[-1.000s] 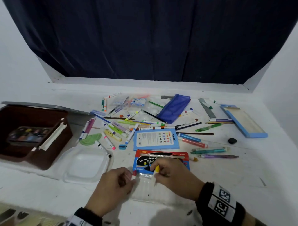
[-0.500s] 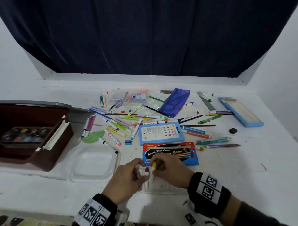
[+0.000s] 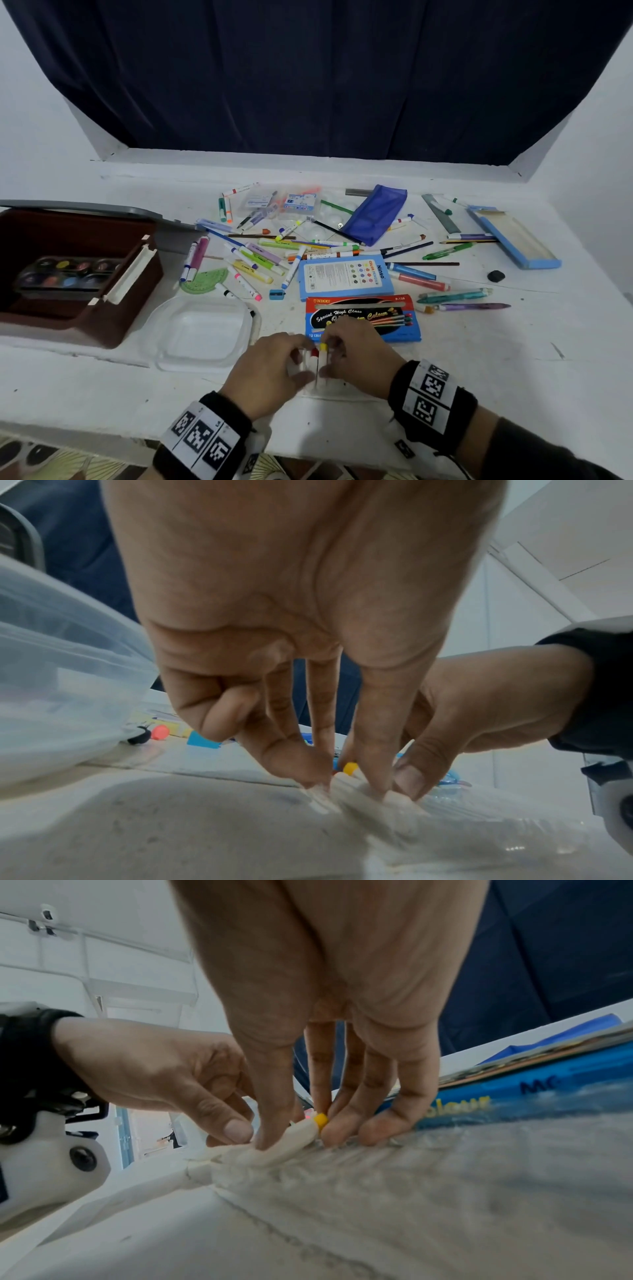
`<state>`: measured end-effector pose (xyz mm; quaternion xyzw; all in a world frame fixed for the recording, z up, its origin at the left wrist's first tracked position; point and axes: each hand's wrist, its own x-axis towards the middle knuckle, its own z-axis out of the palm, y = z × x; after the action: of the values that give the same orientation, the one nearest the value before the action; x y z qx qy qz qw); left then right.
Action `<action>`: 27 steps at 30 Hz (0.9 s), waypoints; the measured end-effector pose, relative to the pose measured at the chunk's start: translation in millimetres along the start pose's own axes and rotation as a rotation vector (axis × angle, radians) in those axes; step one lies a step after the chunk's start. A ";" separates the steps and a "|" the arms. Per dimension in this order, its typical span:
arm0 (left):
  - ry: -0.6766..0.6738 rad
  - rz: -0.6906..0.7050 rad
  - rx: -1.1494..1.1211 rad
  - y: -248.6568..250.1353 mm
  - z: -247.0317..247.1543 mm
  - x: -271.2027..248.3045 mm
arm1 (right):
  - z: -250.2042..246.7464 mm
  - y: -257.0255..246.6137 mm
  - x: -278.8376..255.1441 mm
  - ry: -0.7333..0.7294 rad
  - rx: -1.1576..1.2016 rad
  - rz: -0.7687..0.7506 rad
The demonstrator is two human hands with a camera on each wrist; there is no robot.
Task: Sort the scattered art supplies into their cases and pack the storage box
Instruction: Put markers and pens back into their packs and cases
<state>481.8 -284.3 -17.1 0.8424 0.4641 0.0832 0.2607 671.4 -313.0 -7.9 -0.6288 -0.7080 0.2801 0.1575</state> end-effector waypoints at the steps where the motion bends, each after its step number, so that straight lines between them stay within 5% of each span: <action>1: -0.003 -0.007 0.012 1.3 -0.4 0.2 | -0.1 -0.5 -0.8 -0.021 -0.017 -0.004; 11: 0.013 -0.089 0.064 9.1 -0.9 1.4 | -3.6 -2.6 -7.1 -0.100 -0.107 -0.069; 17: 0.021 -0.078 0.107 14.3 -1.6 1.0 | -36.4 13.8 -24.2 0.109 -0.004 -0.143; 22: 0.097 0.049 0.038 31.1 -6.0 16.2 | -79.2 61.2 -27.5 0.336 -0.166 0.014; 27: -0.023 0.233 0.081 50.6 -0.2 54.6 | -96.8 104.9 -20.6 0.244 -0.288 0.210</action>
<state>549.4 -261.1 3.7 0.9014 0.3631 0.0846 0.2203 814.6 -308.5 9.1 -0.7445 -0.6469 0.1127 0.1207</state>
